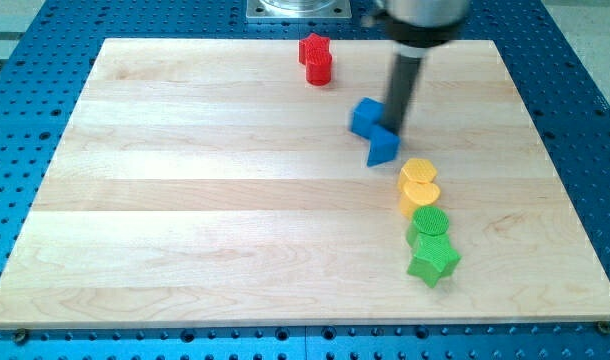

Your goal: Place the blue cube left to the red circle

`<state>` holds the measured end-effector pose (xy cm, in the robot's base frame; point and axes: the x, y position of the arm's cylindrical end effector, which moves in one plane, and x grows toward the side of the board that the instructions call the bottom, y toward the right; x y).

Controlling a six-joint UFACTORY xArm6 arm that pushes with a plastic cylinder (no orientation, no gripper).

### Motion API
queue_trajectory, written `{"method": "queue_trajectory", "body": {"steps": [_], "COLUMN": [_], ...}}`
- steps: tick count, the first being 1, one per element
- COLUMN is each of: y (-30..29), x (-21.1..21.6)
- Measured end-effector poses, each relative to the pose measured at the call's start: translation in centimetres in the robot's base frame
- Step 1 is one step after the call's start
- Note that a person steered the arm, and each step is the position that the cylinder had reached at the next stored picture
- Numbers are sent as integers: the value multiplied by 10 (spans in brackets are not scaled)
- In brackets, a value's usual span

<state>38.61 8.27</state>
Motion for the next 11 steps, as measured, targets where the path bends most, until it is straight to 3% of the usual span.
{"method": "queue_trajectory", "body": {"steps": [3, 6, 7, 8, 9, 10, 11], "y": [-36, -35, -22, -38, -96, -101, -106], "x": [-92, -88, -28, -4, -36, -75, -71]}}
